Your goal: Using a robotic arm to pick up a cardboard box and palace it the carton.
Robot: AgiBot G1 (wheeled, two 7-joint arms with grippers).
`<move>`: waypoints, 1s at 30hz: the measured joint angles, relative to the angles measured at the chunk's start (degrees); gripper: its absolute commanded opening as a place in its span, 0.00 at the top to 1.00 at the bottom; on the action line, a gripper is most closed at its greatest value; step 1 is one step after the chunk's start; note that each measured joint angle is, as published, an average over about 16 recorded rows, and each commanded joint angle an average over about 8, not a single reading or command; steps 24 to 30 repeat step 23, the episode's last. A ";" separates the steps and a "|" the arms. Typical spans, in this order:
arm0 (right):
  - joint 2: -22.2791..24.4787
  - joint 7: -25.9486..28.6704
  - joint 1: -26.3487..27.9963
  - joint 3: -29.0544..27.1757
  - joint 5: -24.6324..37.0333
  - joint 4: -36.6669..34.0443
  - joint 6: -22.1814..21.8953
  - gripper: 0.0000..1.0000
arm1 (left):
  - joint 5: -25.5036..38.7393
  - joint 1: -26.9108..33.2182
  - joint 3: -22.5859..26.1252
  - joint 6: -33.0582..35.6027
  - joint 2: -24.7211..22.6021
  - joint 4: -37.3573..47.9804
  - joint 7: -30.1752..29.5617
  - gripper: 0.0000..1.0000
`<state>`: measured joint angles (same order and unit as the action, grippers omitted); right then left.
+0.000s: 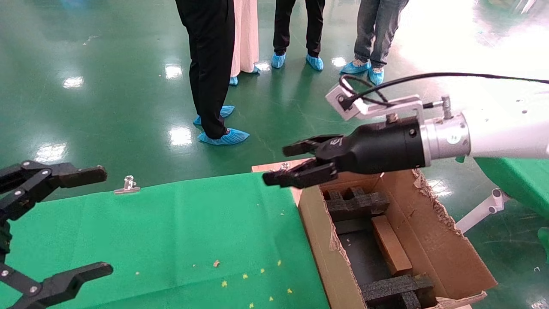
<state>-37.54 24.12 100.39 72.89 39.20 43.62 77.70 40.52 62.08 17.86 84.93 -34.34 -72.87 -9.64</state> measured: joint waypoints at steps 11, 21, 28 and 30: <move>0.77 -4.09 -11.89 -17.41 0.81 9.17 2.45 0.00 | -0.01 0.01 0.02 -0.01 0.01 0.00 0.01 0.00; 1.30 -6.88 -19.98 -29.27 1.37 15.42 4.12 0.00 | -0.02 0.01 0.04 -0.01 0.01 0.00 0.02 0.00; 1.37 -7.25 -21.05 -30.84 1.44 16.24 4.34 0.00 | -0.03 0.01 0.04 -0.01 0.01 0.00 0.02 0.00; 1.37 -7.25 -21.05 -30.84 1.44 16.24 4.34 0.00 | -0.03 0.01 0.04 -0.01 0.01 0.00 0.02 0.00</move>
